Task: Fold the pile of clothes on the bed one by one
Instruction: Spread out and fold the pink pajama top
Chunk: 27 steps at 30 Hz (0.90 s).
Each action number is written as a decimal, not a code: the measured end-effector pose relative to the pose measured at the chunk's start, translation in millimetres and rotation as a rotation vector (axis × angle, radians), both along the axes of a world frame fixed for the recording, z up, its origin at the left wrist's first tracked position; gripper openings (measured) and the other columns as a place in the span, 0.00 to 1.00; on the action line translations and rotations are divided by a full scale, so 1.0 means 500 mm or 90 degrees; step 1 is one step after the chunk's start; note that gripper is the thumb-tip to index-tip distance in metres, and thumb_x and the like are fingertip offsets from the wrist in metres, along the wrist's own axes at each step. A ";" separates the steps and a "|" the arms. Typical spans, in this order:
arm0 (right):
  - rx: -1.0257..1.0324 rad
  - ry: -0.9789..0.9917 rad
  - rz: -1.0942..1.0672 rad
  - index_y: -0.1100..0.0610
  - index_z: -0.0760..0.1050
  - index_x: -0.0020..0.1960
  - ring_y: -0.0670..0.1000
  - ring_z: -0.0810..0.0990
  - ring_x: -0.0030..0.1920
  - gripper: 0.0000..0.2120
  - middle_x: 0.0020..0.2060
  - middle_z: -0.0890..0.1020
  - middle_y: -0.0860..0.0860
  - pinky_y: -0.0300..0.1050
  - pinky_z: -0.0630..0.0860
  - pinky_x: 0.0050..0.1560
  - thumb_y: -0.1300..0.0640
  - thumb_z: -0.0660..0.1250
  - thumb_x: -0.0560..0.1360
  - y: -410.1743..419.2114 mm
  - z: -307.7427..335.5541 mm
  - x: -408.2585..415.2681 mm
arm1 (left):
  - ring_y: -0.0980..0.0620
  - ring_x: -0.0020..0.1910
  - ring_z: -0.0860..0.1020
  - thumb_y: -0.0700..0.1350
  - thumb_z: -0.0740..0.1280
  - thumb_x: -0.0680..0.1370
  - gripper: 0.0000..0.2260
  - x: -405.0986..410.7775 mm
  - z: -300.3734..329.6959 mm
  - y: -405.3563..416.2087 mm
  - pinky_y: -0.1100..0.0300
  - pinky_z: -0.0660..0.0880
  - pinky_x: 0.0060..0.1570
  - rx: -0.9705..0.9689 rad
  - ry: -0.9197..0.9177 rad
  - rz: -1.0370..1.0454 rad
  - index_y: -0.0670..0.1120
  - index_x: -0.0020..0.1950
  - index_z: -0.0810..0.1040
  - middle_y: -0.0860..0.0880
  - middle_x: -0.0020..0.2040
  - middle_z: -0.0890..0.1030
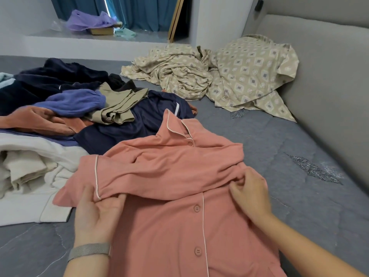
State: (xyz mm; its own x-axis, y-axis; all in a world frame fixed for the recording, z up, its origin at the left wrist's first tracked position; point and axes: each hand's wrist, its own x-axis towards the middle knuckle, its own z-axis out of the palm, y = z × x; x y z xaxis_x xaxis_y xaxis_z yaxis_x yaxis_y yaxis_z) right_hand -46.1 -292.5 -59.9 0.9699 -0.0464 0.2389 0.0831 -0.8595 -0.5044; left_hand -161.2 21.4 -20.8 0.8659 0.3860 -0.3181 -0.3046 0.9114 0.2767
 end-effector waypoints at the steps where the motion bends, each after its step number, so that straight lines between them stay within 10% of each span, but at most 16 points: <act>1: 0.106 0.107 -0.007 0.56 0.74 0.39 0.55 0.78 0.41 0.08 0.34 0.78 0.49 0.49 0.73 0.45 0.53 0.68 0.72 0.026 0.007 -0.008 | 0.39 0.62 0.77 0.39 0.79 0.51 0.46 -0.007 0.006 -0.007 0.43 0.71 0.62 0.006 -0.005 -0.007 0.39 0.69 0.70 0.39 0.63 0.78; 6: 0.799 0.356 -0.187 0.56 0.77 0.46 0.53 0.80 0.44 0.09 0.42 0.81 0.53 0.50 0.79 0.48 0.50 0.70 0.74 0.074 0.037 0.043 | 0.47 0.51 0.83 0.36 0.75 0.49 0.30 -0.060 0.005 -0.033 0.55 0.78 0.52 0.134 0.106 -0.003 0.41 0.52 0.82 0.45 0.50 0.84; 8: 0.945 0.338 -0.173 0.54 0.77 0.47 0.51 0.80 0.48 0.03 0.46 0.81 0.52 0.48 0.77 0.49 0.57 0.69 0.74 0.063 0.034 0.069 | 0.49 0.42 0.82 0.43 0.74 0.49 0.19 -0.076 -0.008 -0.025 0.68 0.75 0.38 0.336 0.287 -0.148 0.44 0.38 0.80 0.47 0.38 0.82; 13: 1.095 0.147 -0.240 0.62 0.78 0.59 0.50 0.83 0.46 0.18 0.58 0.80 0.57 0.43 0.82 0.41 0.69 0.67 0.70 0.000 0.034 0.087 | 0.44 0.37 0.73 0.35 0.66 0.40 0.25 -0.179 -0.004 -0.021 0.56 0.66 0.35 0.686 0.576 -0.316 0.29 0.35 0.73 0.36 0.40 0.77; 17: 0.936 0.249 -0.282 0.63 0.72 0.59 0.49 0.79 0.35 0.19 0.48 0.80 0.59 0.39 0.78 0.28 0.74 0.66 0.70 -0.040 0.024 0.055 | 0.50 0.45 0.75 0.48 0.69 0.54 0.32 -0.203 0.014 -0.066 0.58 0.67 0.36 0.759 0.681 -0.453 0.39 0.56 0.70 0.45 0.49 0.76; 21: 0.434 0.121 -0.326 0.58 0.57 0.69 0.60 0.74 0.56 0.42 0.62 0.72 0.64 0.53 0.71 0.58 0.61 0.75 0.61 -0.041 0.037 0.054 | 0.44 0.58 0.74 0.54 0.75 0.67 0.36 -0.183 -0.007 -0.055 0.53 0.70 0.55 0.869 0.751 -0.380 0.40 0.69 0.64 0.41 0.63 0.73; 27: -0.156 -0.020 0.227 0.51 0.73 0.66 0.61 0.68 0.66 0.24 0.70 0.66 0.55 0.55 0.70 0.63 0.69 0.62 0.74 -0.024 0.084 0.118 | 0.49 0.55 0.77 0.61 0.72 0.68 0.23 -0.145 -0.025 -0.052 0.55 0.73 0.55 1.170 0.665 -0.344 0.53 0.59 0.74 0.51 0.53 0.79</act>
